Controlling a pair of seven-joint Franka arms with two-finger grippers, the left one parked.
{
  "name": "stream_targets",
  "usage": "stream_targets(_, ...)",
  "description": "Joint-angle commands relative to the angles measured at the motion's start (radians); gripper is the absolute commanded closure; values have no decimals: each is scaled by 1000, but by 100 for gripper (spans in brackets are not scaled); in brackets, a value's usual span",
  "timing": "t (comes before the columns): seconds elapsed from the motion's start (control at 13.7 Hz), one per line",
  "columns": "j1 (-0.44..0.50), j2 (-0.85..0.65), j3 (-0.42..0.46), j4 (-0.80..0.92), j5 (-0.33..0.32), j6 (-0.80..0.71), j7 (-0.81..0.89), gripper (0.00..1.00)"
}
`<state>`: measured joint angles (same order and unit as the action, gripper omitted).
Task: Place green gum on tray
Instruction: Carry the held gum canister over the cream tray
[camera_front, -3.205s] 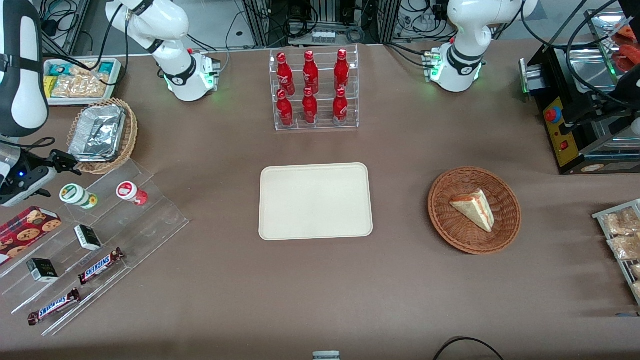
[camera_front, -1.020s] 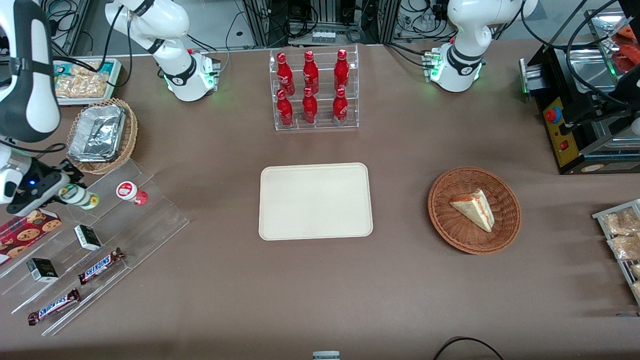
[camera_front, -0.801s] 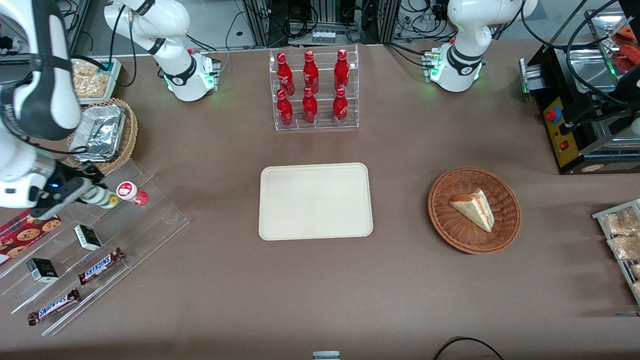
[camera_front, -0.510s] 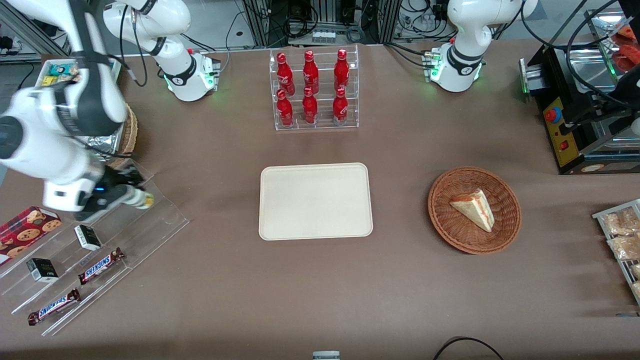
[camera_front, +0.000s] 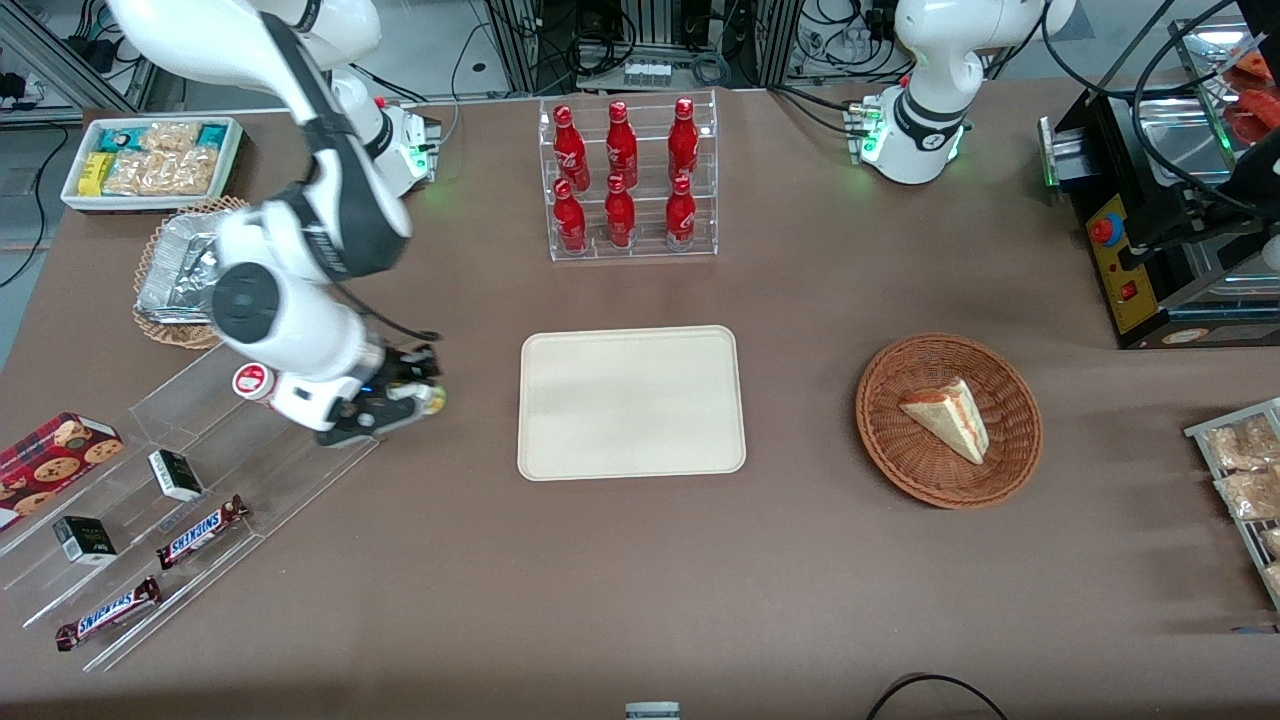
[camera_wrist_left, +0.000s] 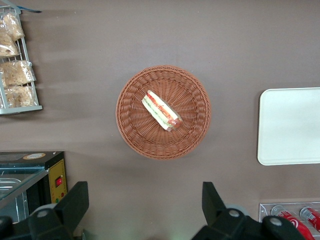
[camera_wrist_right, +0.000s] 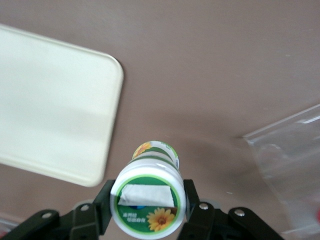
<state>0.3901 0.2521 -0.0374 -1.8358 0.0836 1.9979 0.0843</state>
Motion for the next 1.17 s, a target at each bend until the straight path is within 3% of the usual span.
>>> stream_targets(0.0, 90, 119, -10, 127, 18, 31, 180, 100)
stream_targets(0.44, 260, 242, -10, 133, 13, 240, 495, 100)
stream_targets(1.09, 388, 392, -22, 222, -14, 372, 702, 100)
